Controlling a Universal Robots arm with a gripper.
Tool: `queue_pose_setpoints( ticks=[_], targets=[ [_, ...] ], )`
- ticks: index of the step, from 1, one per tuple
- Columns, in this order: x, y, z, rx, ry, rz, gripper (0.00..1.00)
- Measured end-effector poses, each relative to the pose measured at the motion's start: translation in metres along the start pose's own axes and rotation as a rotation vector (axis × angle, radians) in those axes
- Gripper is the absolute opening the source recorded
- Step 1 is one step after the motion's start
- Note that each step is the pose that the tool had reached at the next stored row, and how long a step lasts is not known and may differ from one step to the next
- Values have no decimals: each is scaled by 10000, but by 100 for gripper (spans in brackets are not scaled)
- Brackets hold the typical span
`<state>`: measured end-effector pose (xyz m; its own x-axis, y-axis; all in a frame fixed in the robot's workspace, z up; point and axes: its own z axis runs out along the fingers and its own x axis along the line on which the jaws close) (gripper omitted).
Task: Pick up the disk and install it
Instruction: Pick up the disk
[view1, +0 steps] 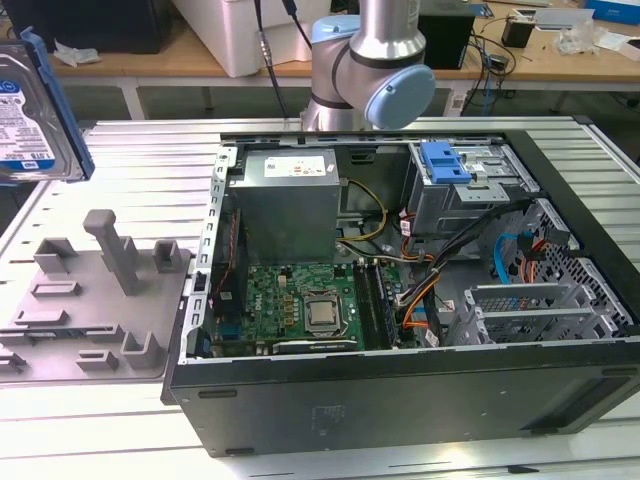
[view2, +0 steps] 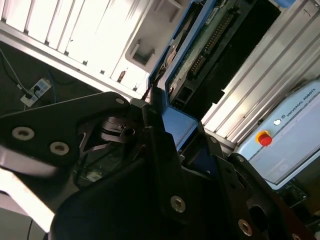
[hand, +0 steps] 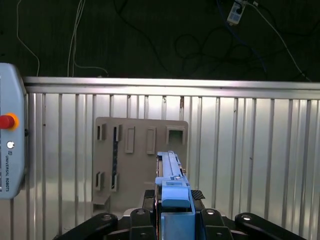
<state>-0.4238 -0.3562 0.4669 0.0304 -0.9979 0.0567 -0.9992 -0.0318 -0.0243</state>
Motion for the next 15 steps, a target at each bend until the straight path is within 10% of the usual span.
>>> queue_pose_setpoints(
  ticks=[15],
  targets=[
    [111,-206,8,15,-99,-252,37]
  ],
)
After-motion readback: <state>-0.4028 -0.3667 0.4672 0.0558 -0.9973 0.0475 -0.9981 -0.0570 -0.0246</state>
